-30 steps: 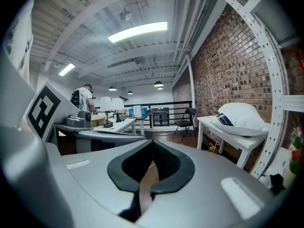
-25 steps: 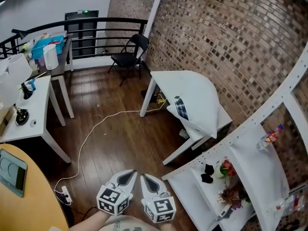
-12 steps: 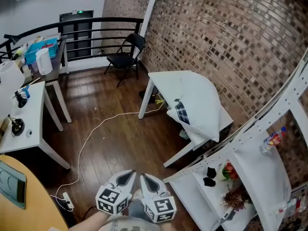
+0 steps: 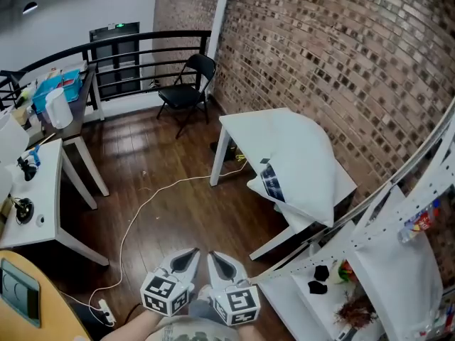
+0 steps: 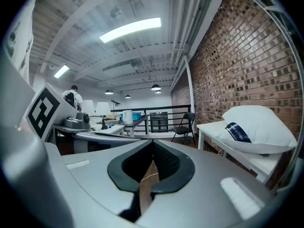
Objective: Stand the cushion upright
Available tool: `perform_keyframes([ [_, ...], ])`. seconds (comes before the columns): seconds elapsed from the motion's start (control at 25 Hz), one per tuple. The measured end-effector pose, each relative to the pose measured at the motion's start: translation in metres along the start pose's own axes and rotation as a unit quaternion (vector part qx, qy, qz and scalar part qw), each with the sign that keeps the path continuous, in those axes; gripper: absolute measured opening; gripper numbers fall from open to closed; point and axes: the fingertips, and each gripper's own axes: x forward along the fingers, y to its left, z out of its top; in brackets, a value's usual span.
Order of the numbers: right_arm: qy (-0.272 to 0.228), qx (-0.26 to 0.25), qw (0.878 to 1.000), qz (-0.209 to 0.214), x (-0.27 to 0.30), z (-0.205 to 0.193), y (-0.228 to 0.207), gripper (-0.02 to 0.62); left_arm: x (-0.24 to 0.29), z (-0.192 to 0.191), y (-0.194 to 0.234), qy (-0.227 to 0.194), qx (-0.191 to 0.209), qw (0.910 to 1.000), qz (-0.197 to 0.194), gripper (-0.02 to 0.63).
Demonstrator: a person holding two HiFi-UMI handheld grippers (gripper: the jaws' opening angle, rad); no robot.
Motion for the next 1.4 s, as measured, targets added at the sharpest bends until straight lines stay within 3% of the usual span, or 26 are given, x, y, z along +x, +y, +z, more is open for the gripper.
perform_keyframes([
  [0.6, -0.037, 0.013, 0.998, -0.047, 0.051, 0.049, -0.179, 0.001, 0.186, 0.048, -0.023, 0.015, 0.037, 0.9979, -0.05, 0.0],
  [1.12, -0.057, 0.025, 0.992, -0.107, 0.056, 0.064, -0.254, 0.002, 0.263, 0.062, -0.045, 0.023, 0.04, 0.9929, -0.11, 0.0],
  [1.4, -0.055, 0.014, 0.985, -0.162, 0.072, 0.09, -0.321, 0.002, 0.325, 0.085, -0.04, 0.024, 0.033, 0.9888, -0.144, 0.0],
])
